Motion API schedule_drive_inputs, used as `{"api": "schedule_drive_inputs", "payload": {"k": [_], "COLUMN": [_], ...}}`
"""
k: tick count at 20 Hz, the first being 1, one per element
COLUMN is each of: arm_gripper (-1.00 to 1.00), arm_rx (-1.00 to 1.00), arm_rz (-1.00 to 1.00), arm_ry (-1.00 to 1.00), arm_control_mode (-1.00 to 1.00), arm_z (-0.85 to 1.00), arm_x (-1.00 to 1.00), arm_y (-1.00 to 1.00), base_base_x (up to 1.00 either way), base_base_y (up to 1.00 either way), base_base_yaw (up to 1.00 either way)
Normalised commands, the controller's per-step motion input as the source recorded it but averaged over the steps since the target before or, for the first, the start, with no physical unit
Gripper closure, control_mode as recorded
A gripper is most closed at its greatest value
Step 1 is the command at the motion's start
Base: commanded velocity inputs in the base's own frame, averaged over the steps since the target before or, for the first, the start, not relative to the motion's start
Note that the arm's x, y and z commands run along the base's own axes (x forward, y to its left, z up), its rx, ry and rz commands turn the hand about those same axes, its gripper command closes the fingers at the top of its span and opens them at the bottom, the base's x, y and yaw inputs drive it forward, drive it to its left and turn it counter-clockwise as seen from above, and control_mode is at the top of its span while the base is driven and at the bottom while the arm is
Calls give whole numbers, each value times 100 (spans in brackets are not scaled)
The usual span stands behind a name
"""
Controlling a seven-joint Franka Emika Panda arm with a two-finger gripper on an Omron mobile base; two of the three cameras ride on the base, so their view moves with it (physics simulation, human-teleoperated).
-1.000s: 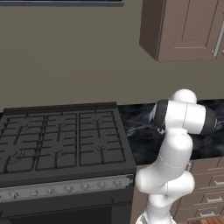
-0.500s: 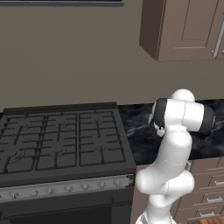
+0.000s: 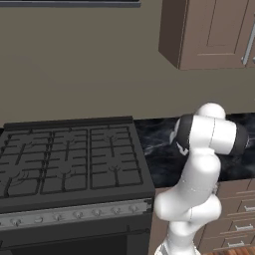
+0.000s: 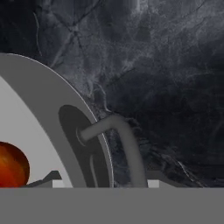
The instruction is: Turn on the sink faucet. Then move the tomato from the counter to the sink. Turn off the sink. Move the vegetable from the sink to the pot next to the stove. Finally move the pot to the front right burner.
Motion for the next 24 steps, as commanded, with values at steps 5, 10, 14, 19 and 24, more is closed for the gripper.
{"api": "schedule_drive_inputs", "payload": {"k": [5, 10, 14, 19, 24], "arm_gripper": [100, 100, 100, 100, 100], "arm_rx": [-8, -1, 0, 0, 0], "arm_rz": [0, 1, 6, 7, 6], "arm_ry": [-7, 0, 0, 1, 5], "arm_control_mode": [-100, -100, -100, -100, -100], "arm_z": [45, 26, 17, 10, 1], "arm_x": [-14, -13, -8, -5, 0], "arm_y": [83, 100, 100, 100, 100], "base_base_x": [0, 0, 0, 0, 0], "base_base_y": [0, 0, 0, 0, 0], "base_base_yaw": [0, 0, 0, 0, 0]}}
